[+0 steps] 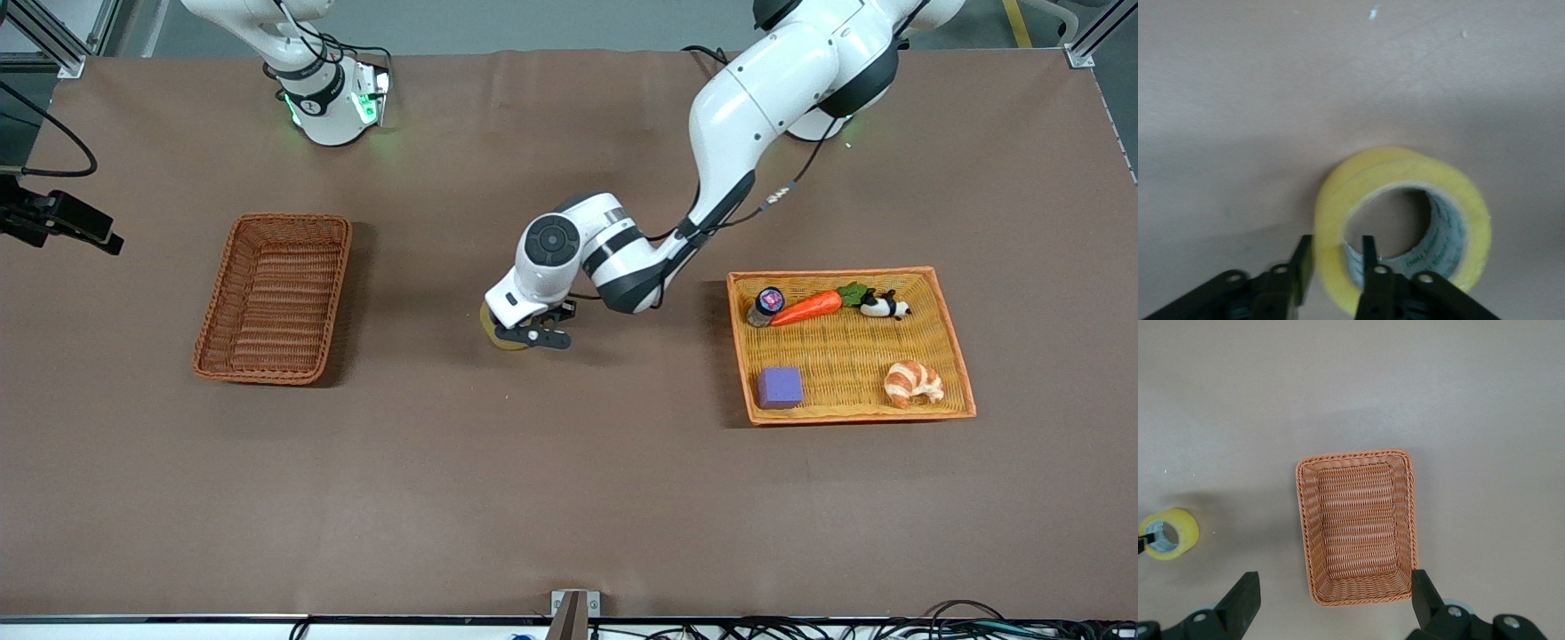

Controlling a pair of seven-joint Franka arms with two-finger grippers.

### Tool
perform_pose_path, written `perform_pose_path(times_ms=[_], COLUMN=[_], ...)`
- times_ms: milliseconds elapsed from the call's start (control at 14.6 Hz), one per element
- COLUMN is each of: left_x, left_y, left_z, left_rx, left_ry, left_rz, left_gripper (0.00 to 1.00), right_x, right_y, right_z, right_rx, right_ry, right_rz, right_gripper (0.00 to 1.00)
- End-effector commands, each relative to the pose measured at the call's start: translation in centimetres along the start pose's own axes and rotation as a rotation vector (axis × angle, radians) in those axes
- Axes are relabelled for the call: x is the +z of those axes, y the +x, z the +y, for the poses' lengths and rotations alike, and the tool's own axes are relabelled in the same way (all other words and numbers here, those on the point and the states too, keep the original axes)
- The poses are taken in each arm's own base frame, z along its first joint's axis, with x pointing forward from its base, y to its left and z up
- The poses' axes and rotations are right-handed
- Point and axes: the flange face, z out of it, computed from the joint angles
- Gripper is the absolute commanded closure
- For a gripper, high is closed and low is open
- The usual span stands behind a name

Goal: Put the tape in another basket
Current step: 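Set the tape on the table while the right gripper reaches toward it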

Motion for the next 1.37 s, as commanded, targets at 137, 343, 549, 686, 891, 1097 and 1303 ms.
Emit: perform_pose_path(times_ms=[137,343,549,686,891,1097,1303], left_x=[-1.4,-6.6,-12.6,-17.6,-22.7,-27.1,-31.6], left_y=[1.8,2.1,2.6,3.7,5.6,7.4,7.9], left_z=[-0.6,-2.3,-6.3,-10.1,-15.9,-20.4,-24.7], left_rx=[-0.069,-0.113,-0.114,-0.118,-0.073,-0.115,-0.092], left_ry=[-0.055,0.011,0.215,0.286,0.297,0.297,0.289], left_rz=[0.039,-0.024,-0.071,-0.059,-0.02,0.044,0.073], left_gripper=[0.18,0.17,0.0,0.0,0.0,0.0,0.0], right_x=[0.2,0.8,3.3,6.8,14.8,23.8,31.6], right_y=[0.0,0.2,0.8,0.8,0.9,-0.3,-3.8], right_z=[-0.2,-3.3,-10.0,-15.7,-25.4,-33.0,-37.3], right_rx=[0.001,-0.046,-0.136,-0.175,-0.177,-0.217,-0.22], right_ry=[0.012,0.059,0.056,0.061,0.067,0.061,0.058], right_rz=[-0.002,-0.004,0.0,-0.013,-0.039,-0.063,-0.024], right_gripper=[0.0,0.0,0.0,0.0,0.0,0.0,0.0])
